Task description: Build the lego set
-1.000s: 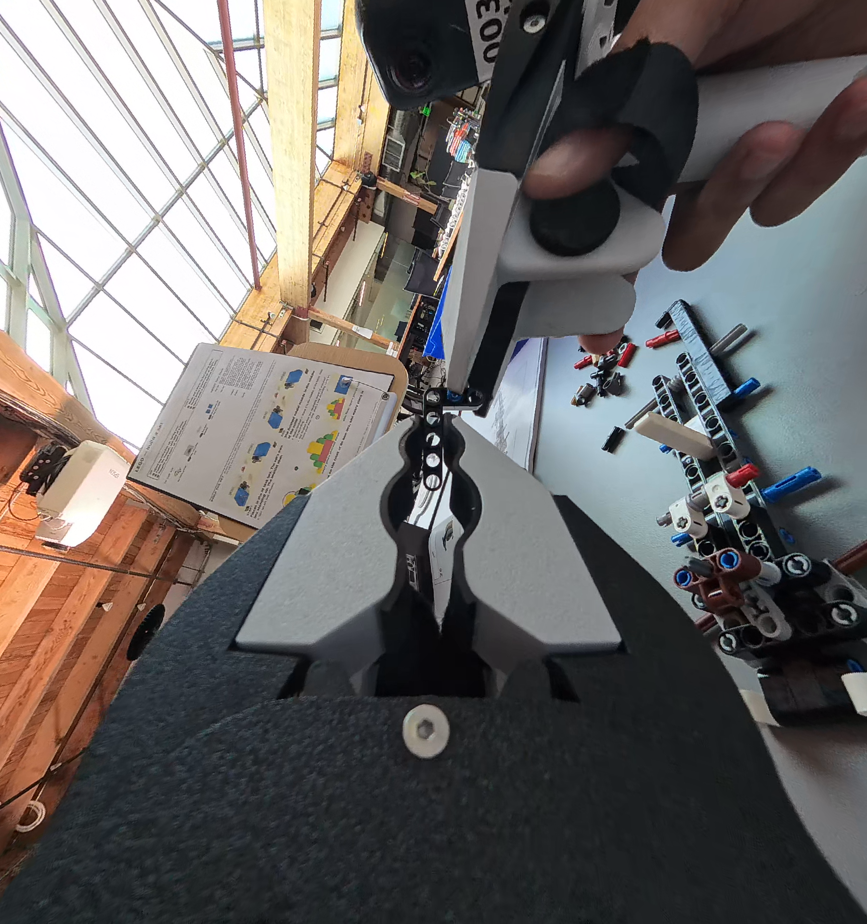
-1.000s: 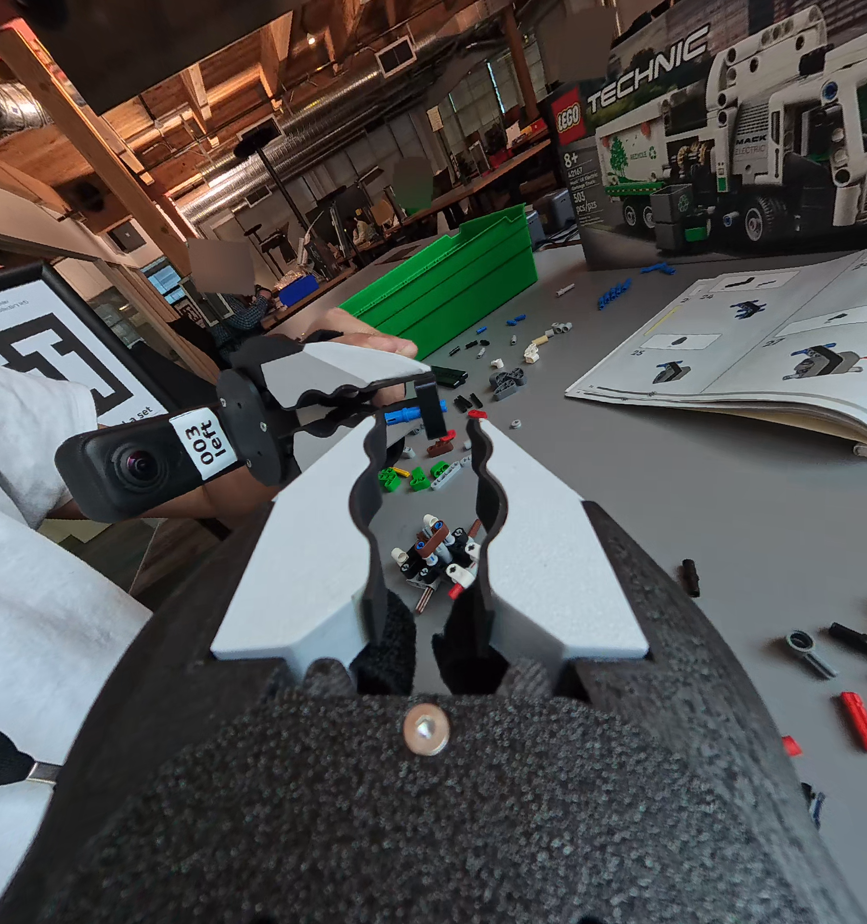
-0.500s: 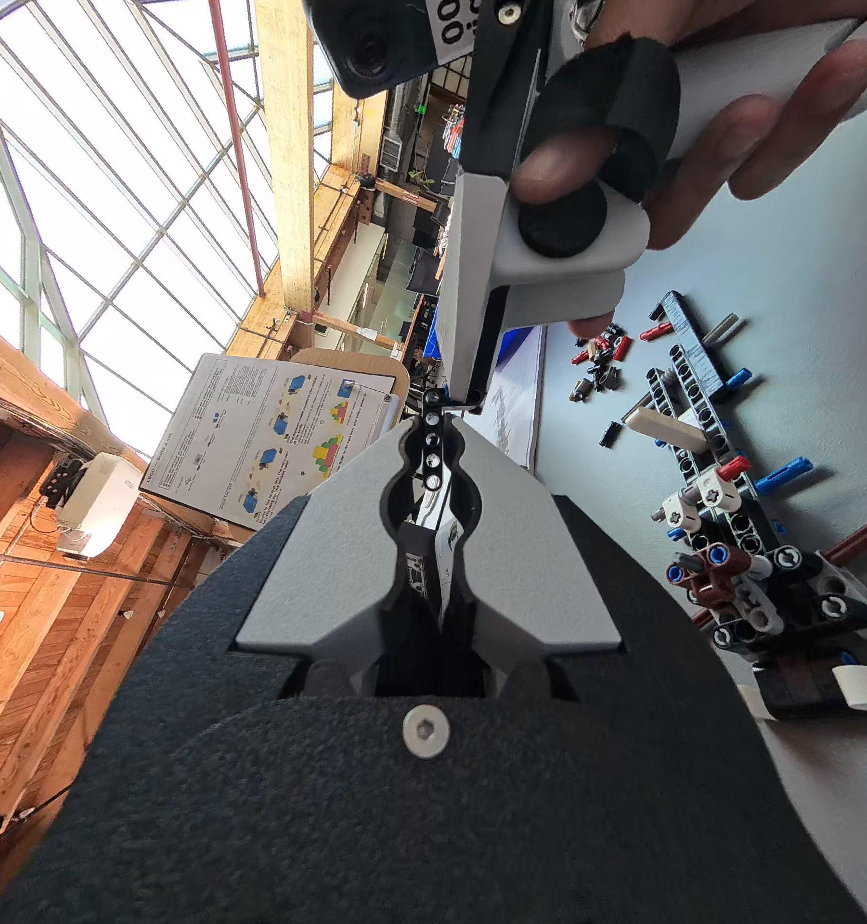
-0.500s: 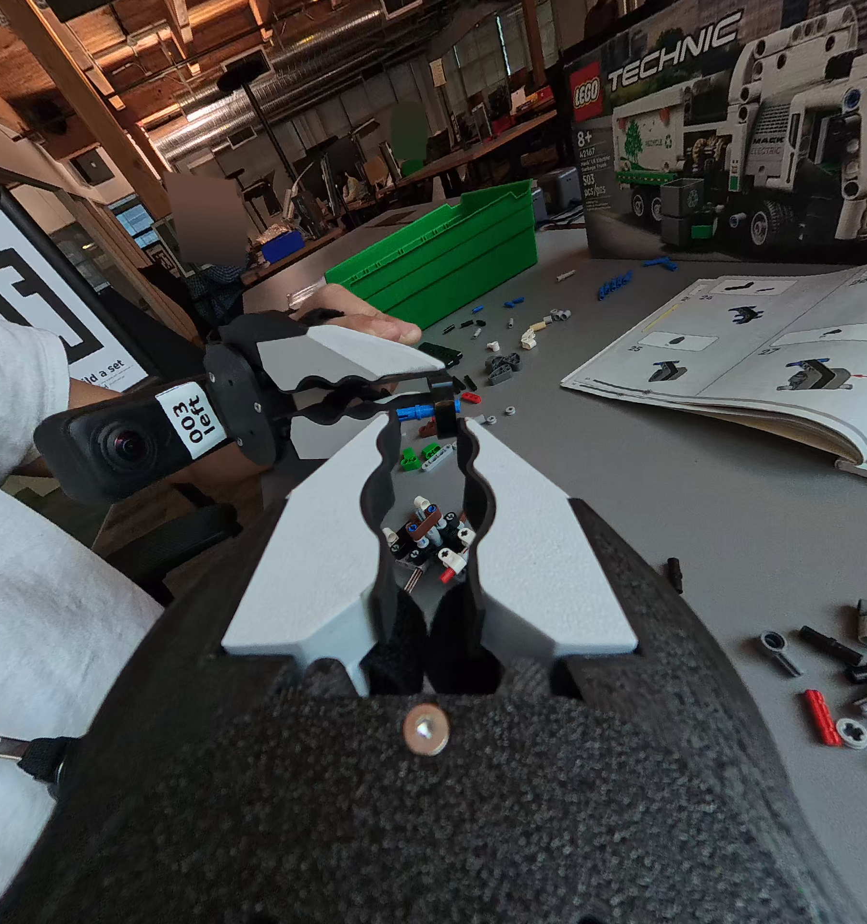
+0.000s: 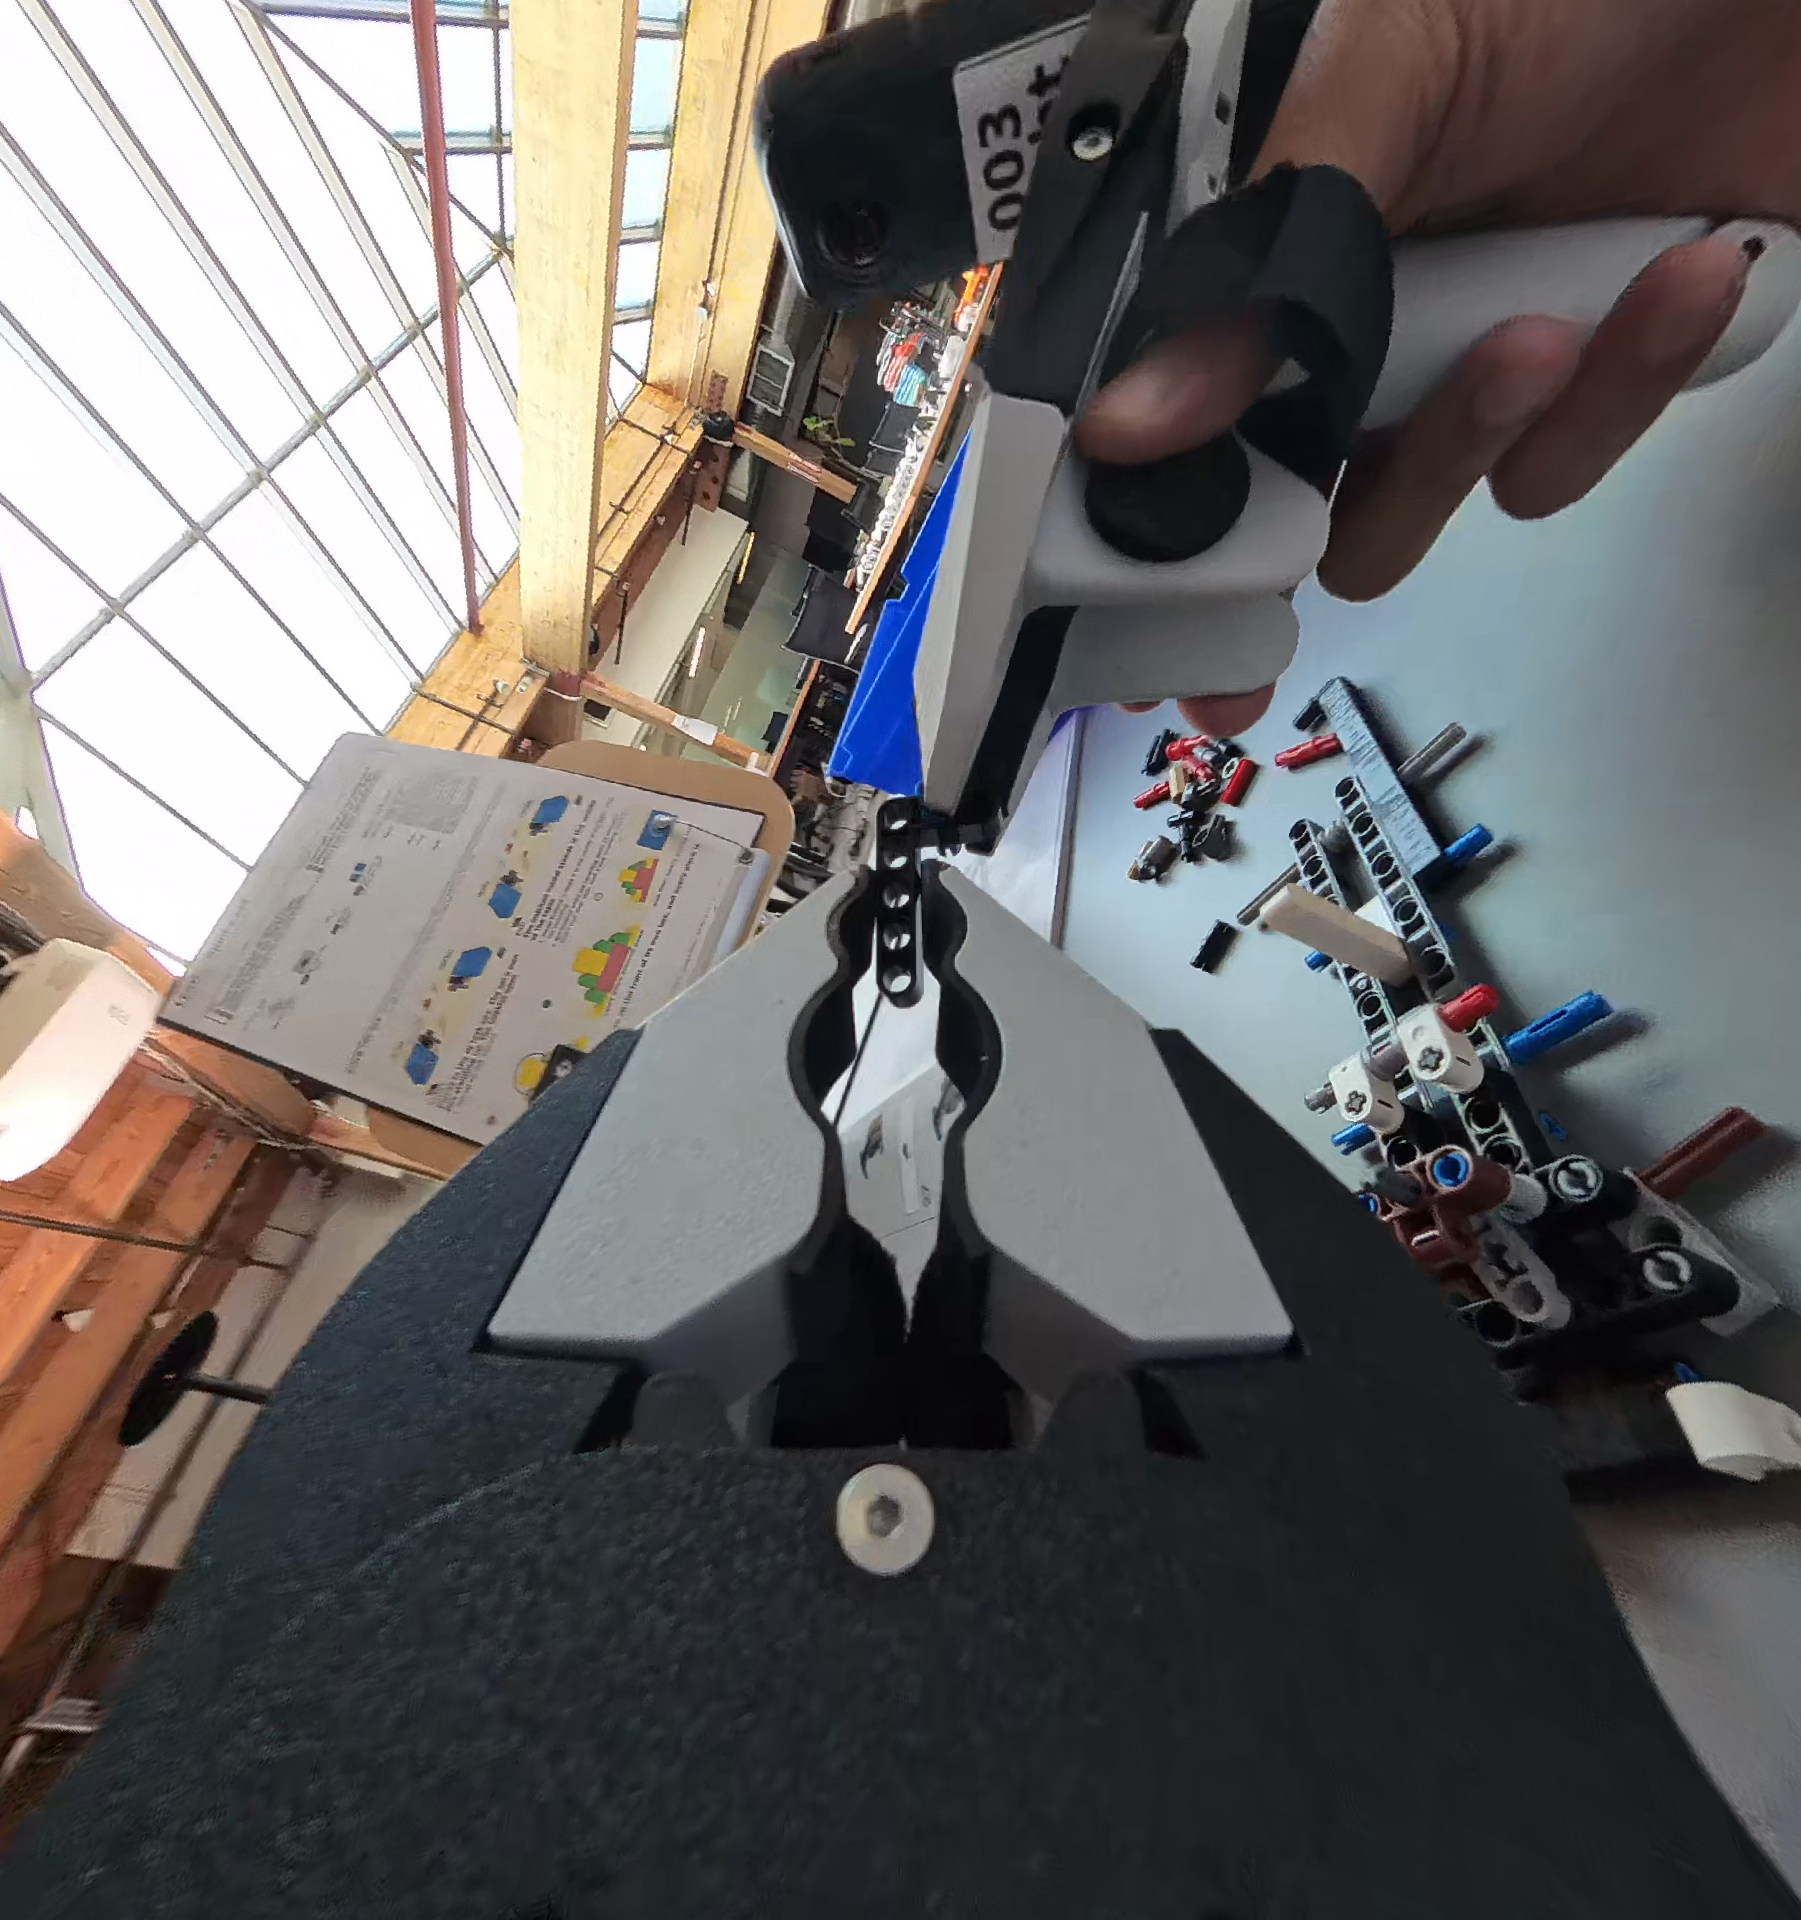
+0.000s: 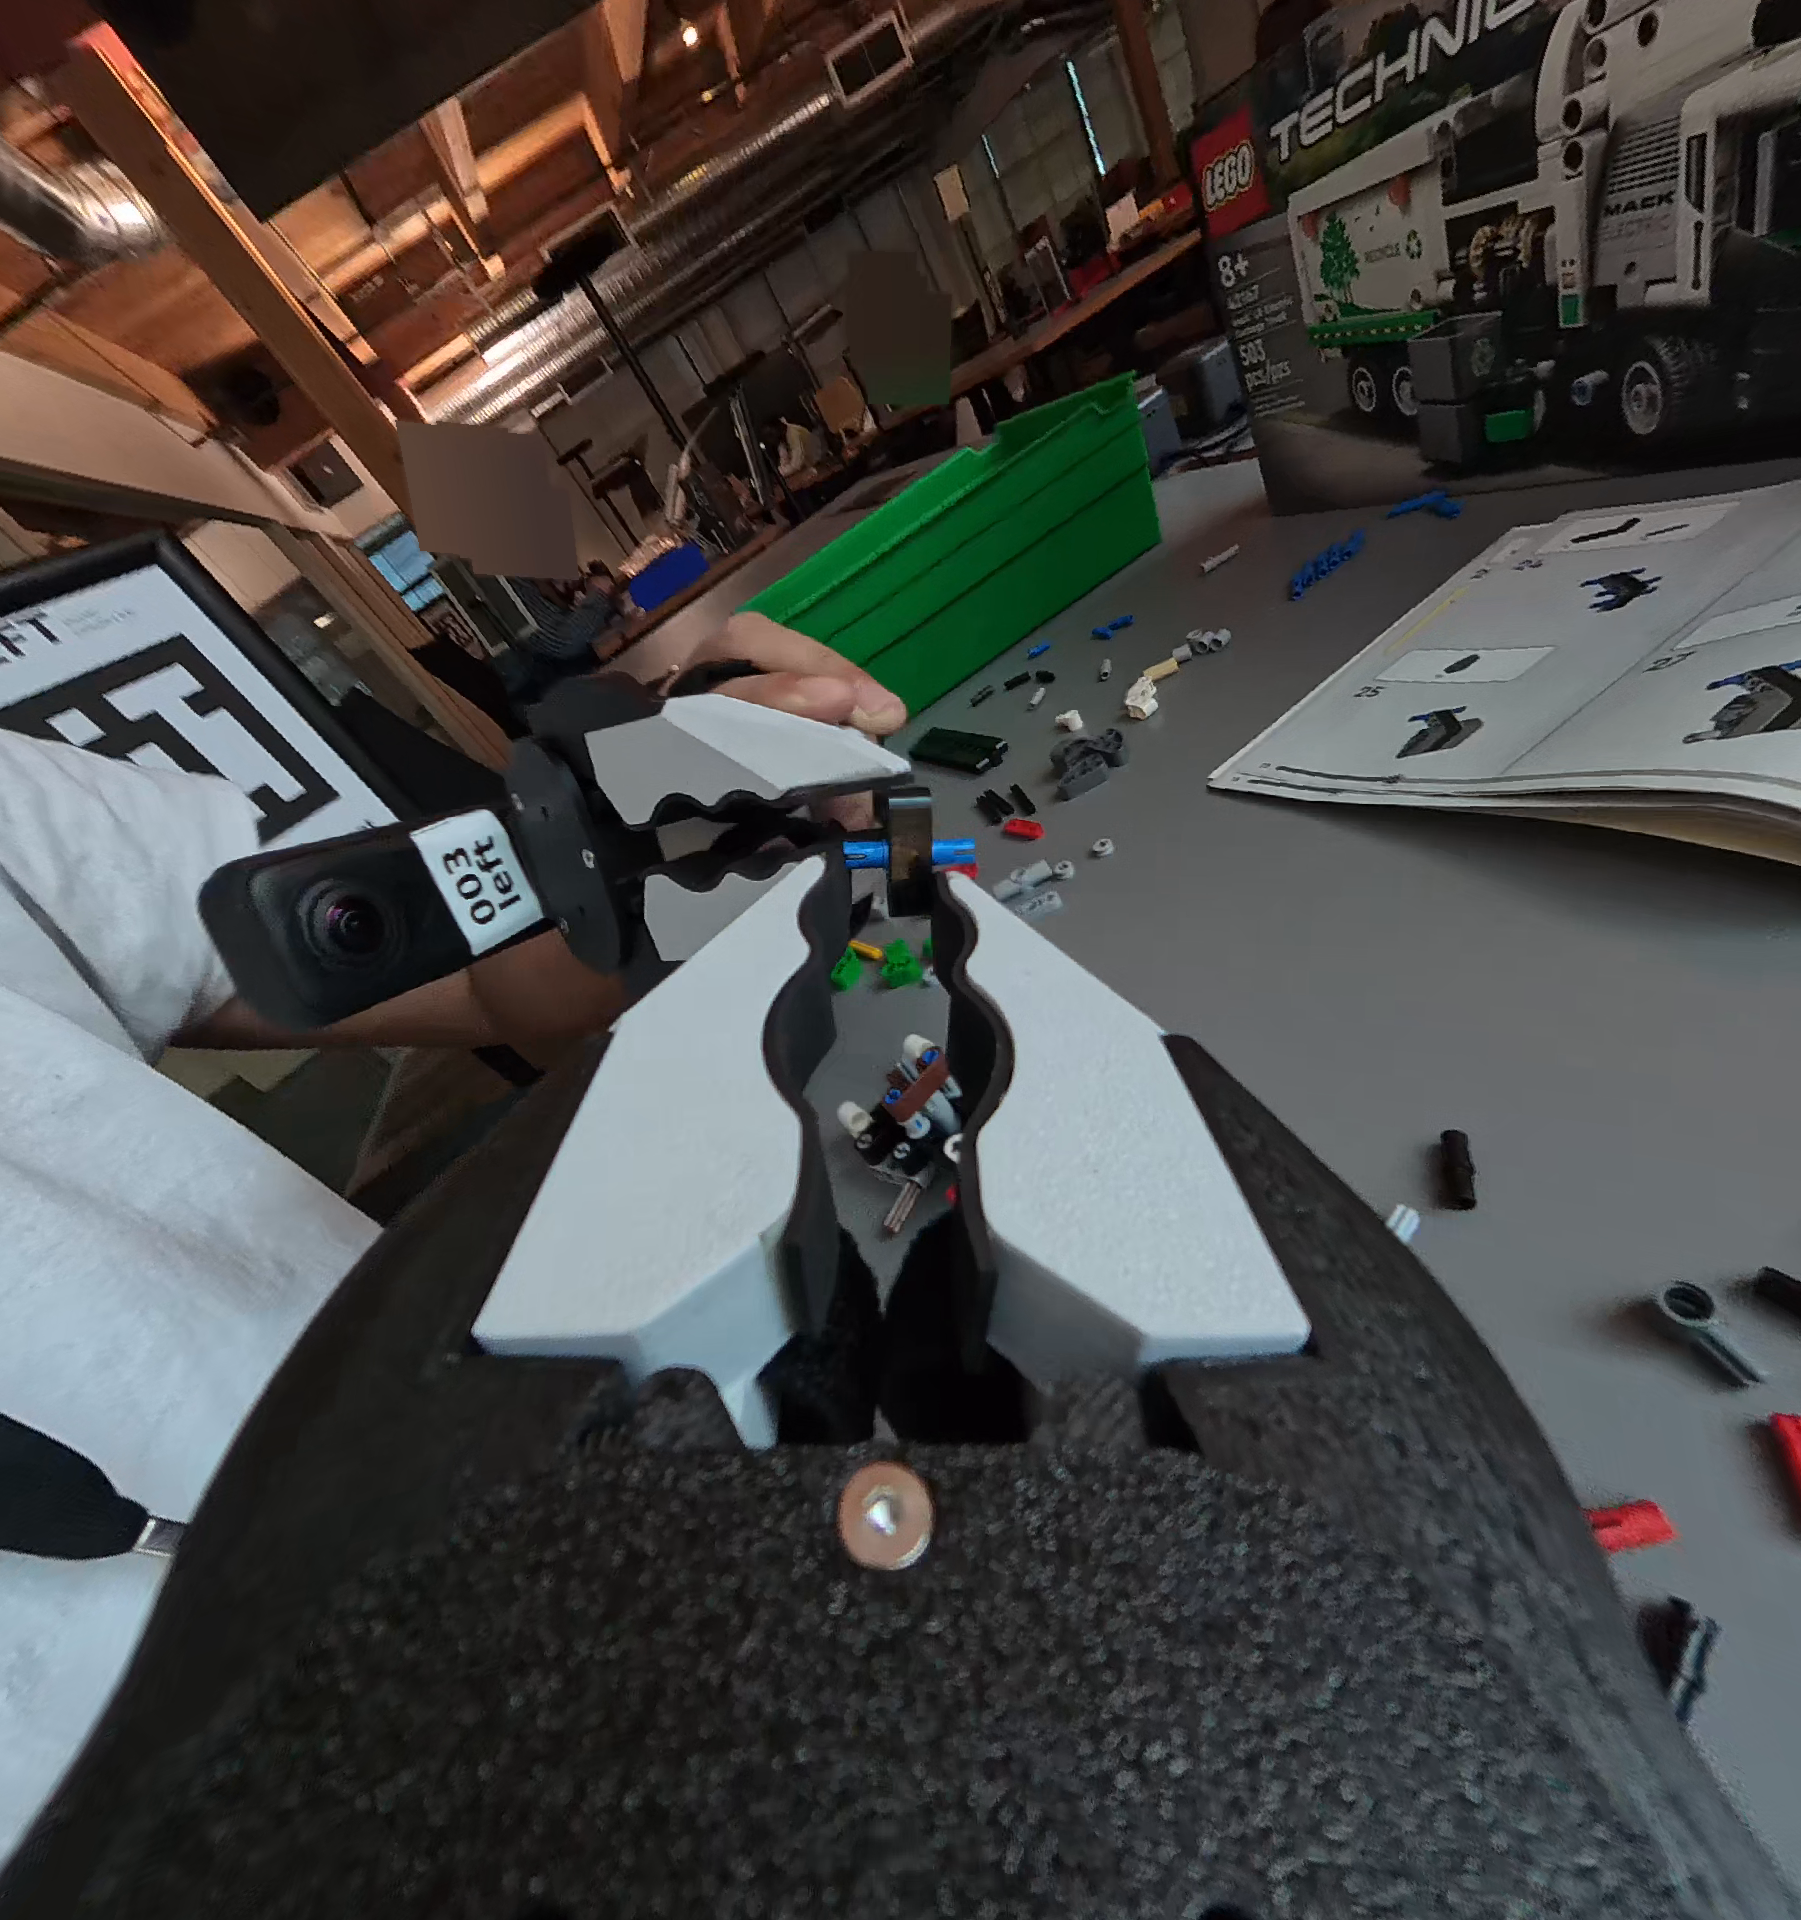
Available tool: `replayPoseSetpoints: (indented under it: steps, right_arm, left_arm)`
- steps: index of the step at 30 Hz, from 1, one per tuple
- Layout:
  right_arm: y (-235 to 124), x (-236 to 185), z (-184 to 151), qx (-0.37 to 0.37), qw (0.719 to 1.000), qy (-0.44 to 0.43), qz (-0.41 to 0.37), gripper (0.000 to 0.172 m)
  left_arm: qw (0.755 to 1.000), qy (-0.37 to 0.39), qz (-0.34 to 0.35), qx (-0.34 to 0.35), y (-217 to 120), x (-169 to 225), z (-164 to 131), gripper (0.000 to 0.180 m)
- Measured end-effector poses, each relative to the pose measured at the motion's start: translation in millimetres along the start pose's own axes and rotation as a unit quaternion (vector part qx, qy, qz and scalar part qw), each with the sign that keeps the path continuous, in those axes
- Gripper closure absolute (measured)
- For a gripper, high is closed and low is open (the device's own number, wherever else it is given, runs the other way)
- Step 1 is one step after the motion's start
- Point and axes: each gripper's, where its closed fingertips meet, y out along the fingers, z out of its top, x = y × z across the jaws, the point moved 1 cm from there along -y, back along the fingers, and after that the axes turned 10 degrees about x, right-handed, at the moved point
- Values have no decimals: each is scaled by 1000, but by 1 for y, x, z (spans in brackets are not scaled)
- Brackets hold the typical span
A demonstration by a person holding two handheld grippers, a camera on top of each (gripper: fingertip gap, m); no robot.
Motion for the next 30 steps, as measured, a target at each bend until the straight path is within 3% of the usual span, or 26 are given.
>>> replayPoseSetpoints:
  steps: [6, 11, 14, 21, 27, 30]
  right_arm:
    - [-4, 4, 6, 13, 998, -34, -50, 157]
    - [-6, 4, 5, -1, 987, -122, -108, 157]
    - [-2, 0, 1, 2, 987, -123, -106, 157]
    - [3, -1, -7, 1, 992, -95, -89, 157]
    - [0, -1, -11, -12, 991, -111, -73, 156]
    - [-7, -4, -12, -34, 991, -114, -64, 142]
  left_arm:
    - [994, -79, -56, -48, 0, 11, -26, 155]
    - [992, -107, -50, -52, 2, 12, -27, 162]
    - [993, -101, -29, -44, 2, 4, -25, 173]
    - [998, -42, -31, -36, -2, 4, -23, 174]
    - [997, -49, -61, -26, -2, 10, -23, 175]
    - [997, -51, -62, -22, -4, 6, -25, 175]
